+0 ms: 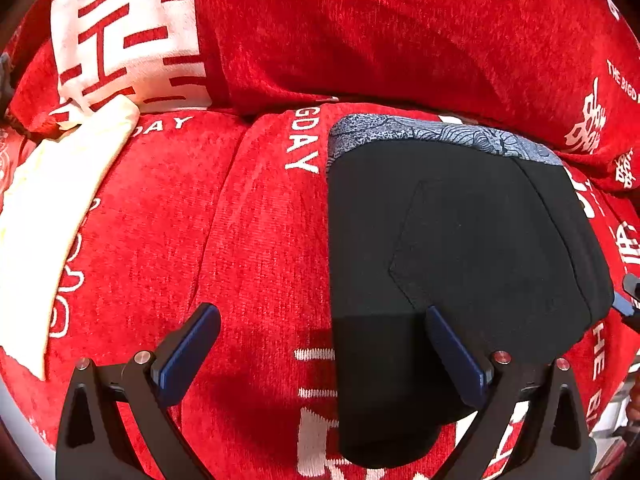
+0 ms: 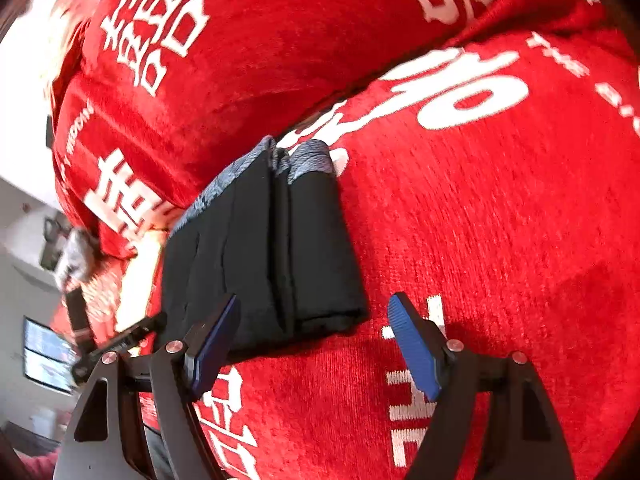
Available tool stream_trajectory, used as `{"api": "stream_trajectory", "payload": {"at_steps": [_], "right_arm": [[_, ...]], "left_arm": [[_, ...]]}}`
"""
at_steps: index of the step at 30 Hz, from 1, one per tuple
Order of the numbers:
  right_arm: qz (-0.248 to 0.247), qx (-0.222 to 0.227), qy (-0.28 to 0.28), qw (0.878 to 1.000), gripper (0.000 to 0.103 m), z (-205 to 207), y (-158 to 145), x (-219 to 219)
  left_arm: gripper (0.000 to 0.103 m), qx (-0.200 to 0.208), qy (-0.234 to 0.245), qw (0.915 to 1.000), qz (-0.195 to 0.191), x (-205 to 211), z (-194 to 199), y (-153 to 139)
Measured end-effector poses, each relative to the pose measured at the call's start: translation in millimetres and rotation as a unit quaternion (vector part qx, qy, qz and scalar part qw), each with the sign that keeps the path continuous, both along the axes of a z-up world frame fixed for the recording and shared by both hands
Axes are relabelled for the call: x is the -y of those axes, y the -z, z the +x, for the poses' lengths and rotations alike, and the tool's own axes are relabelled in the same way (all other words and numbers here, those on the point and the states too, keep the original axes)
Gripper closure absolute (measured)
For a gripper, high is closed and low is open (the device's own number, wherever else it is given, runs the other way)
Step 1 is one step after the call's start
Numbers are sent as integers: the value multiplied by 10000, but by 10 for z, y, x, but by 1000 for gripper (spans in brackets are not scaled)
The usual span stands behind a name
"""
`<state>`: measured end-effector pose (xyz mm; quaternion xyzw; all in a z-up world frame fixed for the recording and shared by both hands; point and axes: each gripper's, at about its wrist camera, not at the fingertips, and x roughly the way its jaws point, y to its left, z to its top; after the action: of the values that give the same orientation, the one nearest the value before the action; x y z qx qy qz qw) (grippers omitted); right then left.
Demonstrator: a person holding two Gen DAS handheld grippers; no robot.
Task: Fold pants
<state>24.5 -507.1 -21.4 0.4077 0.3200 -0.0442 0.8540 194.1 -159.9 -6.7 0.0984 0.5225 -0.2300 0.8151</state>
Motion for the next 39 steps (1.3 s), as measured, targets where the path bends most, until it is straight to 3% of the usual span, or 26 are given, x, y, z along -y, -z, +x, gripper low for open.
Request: {"api": "stream_trajectory", "payload": {"at_steps": [7,13,23,29,39], "right_arm": [[242,-60,-140,9996,24,84,127,55],[322,-35,-278,9991,24,164,156,67],[935,307,-702,9927,23,328,201,271],[1277,431,-1184,9838,19,490,260,347],[1078,343,-1833,9765,19,944,195,357]], "left_arm": [[0,-7,75,9999,-116,-16,10,9],[0,-391,-10,9984,-402,-79,96,39],[0,-1050,446,9847,-1320,-76,282,-8],[1,-1300,528,9796,-1439,4,378,83],[0,-1458,814,9751,-1459,340,442,225]]}}
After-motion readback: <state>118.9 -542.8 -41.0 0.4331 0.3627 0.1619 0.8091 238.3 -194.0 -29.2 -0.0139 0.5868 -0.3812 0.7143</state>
